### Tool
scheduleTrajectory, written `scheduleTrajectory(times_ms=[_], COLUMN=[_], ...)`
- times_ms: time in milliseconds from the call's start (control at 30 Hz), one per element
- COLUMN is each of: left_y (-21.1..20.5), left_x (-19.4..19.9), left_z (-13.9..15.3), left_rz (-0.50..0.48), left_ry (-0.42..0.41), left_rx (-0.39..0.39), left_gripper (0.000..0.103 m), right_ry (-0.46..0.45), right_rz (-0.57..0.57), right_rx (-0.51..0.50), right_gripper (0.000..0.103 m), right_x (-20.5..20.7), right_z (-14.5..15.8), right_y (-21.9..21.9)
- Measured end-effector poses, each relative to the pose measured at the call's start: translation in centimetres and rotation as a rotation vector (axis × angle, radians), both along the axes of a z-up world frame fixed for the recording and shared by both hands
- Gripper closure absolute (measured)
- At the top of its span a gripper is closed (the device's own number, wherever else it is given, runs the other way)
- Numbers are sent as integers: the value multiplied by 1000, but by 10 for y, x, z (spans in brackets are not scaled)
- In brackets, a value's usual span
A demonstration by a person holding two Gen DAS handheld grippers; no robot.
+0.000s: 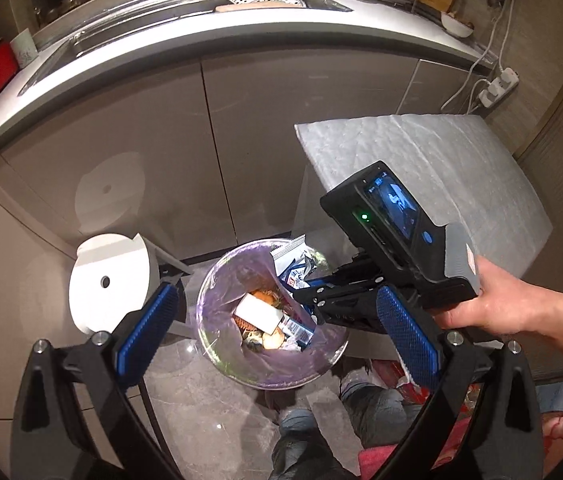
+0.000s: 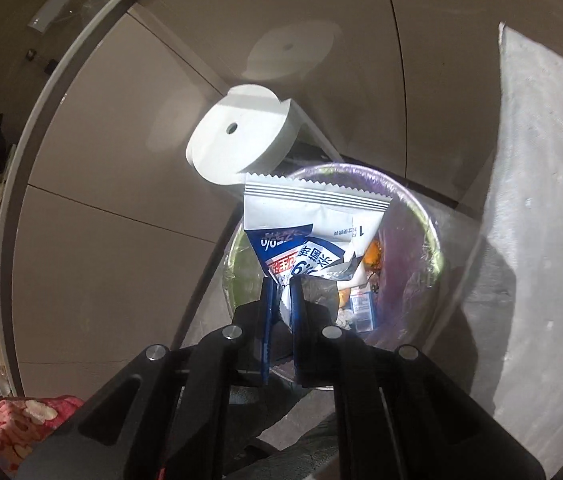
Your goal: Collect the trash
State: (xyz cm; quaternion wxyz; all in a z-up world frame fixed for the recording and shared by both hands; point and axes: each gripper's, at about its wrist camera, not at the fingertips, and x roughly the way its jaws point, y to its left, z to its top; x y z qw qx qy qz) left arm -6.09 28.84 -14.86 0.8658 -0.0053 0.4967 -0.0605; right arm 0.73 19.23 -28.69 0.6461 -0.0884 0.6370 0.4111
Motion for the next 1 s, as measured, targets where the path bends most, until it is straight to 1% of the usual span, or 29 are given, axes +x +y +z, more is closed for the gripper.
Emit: scheduleTrajectory(times_ms=[133, 233, 267, 300, 333, 400, 467, 533, 600, 633, 700, 767, 833, 867, 900, 1000], left_y=[18, 27, 29, 31, 33, 36, 37, 37, 36, 36, 33, 28, 21, 18, 14, 1], left_x=[-4, -6, -6, -5, -5, -4, -3, -2, -1, -2, -1, -1, -1, -1, -1, -4], left_z=[-15, -22, -24, -25, -26, -27, -28, -27, -25, -23, -19, -12, -2, 6, 15, 50], left_rz=[12, 17, 18, 19, 19, 17, 12, 9, 6, 4, -6, -22, -40, -49, -55, -77], left_ry=[35, 49, 51, 55, 57, 59, 58, 55, 48, 44, 35, 17, -7, -25, -46, -132], left_rx=[0, -1, -2, -2, -2, 0, 2, 2, 0, -3, -5, -9, -8, -11, -15, -41], left_gripper=[8, 8, 8, 8, 8, 8, 8, 8, 8, 8, 8, 8, 8, 8, 8, 8], right_ry=[34, 51, 61, 65, 65, 75, 69, 66, 61, 58, 43, 21, -14, -33, -56, -157], right_rz=[25, 21, 15, 8, 2, -2, -7, -25, -57, -75, -111, -151, -212, -249, -290, -410], right_rx=[-98, -164, -180, -193, -206, -233, -241, -232, -200, -179, -130, -78, -10, 22, 51, 115], right_gripper=[92, 84, 76, 73, 72, 58, 52, 48, 43, 41, 37, 35, 35, 33, 28, 21], right_x=[-5, -7, -7, -5, -5, -5, -6, -4, -1, 0, 3, 6, 8, 8, 8, 2], right_z=[-34, -57, -63, -69, -73, -81, -84, -79, -68, -61, -41, -19, 10, 25, 41, 99], right_y=[26, 36, 38, 41, 41, 39, 42, 37, 28, 24, 14, 5, -10, -19, -29, -68])
